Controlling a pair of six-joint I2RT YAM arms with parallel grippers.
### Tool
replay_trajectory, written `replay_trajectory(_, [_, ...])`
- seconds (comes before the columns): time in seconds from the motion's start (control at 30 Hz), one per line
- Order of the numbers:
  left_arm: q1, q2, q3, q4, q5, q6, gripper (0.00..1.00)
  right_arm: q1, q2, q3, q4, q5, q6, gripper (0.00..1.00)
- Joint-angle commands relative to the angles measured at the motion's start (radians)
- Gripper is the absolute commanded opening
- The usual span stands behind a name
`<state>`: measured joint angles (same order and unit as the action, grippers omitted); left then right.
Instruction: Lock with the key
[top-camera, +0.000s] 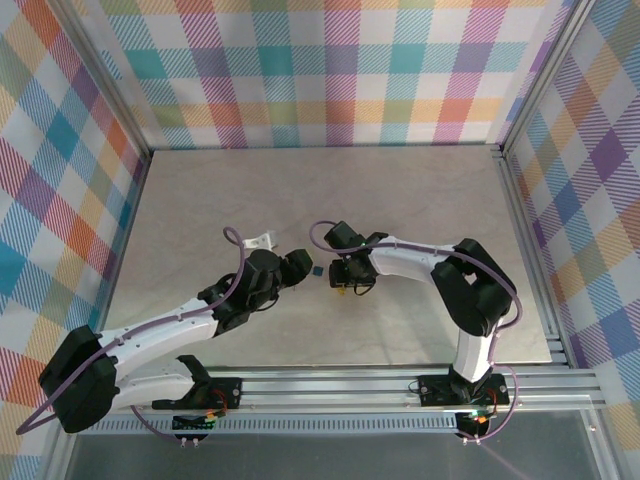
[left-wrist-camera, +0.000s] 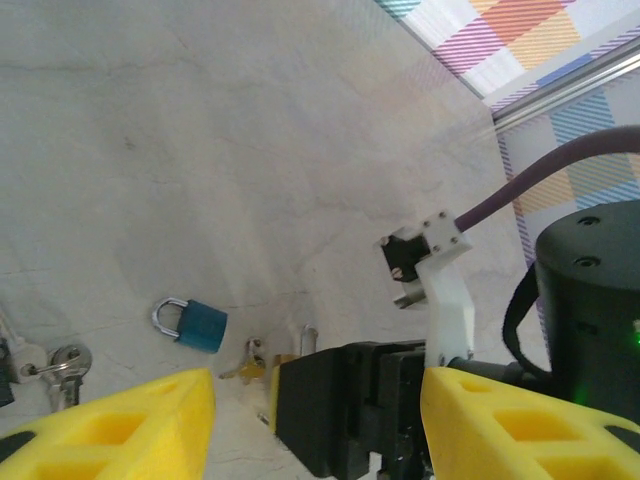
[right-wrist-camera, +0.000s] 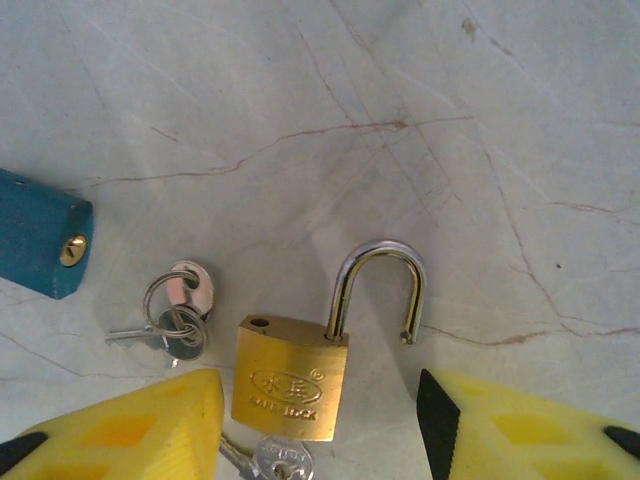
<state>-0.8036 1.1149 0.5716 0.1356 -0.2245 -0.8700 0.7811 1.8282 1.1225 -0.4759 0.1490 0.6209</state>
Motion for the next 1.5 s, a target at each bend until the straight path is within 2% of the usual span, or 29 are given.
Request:
replay_trajectory(0.0, [0.010,-0.026,-0.015,-0.015,-0.029,0.022,0.57,0.006,0.046,0.018,-0.033,0.015,0.020,0.53])
replay_trajectory(0.17, [0.010,-0.019,-0.013,-0.014,-0.030,0.022,0.57,0.007,0.067,0.022,-0.037,0.056,0.007,0.49])
replay_trajectory(0.37, [0.009,-0.013,-0.015,-0.011,-0.030,0.019,0.57,0.007,0.105,0.017,-0.045,0.113,-0.008,0.40])
replay_trajectory(0.6, [0.009,-0.005,-0.016,-0.002,-0.029,0.016,0.57,0.007,0.126,0.014,-0.021,0.061,-0.053,0.38])
replay_trajectory(0.63, [0.010,-0.002,-0.015,0.002,-0.025,0.014,0.57,0.007,0.133,0.012,-0.021,0.056,-0.047,0.35])
replay_trajectory(0.7, [0.011,0.000,-0.015,0.002,-0.021,0.012,0.57,0.007,0.135,-0.001,-0.016,0.056,-0.041,0.21])
replay_trajectory(0.77, [0.009,-0.003,-0.019,0.001,-0.023,0.011,0.57,0.003,0.126,-0.018,-0.010,0.058,-0.041,0.14])
replay_trajectory(1.0, [0.010,-0.003,-0.022,0.005,-0.020,0.008,0.57,0.000,-0.006,-0.114,0.050,0.028,-0.100,0.02])
replay_trajectory(1.27, [0.010,0.032,-0.026,0.046,0.012,-0.013,0.57,0.000,-0.232,-0.269,0.159,-0.065,-0.165,0.01])
replay_trajectory(1.47, [0.010,0.062,-0.026,0.076,0.036,-0.032,0.56,-0.002,-0.295,-0.306,0.159,-0.072,-0.176,0.00])
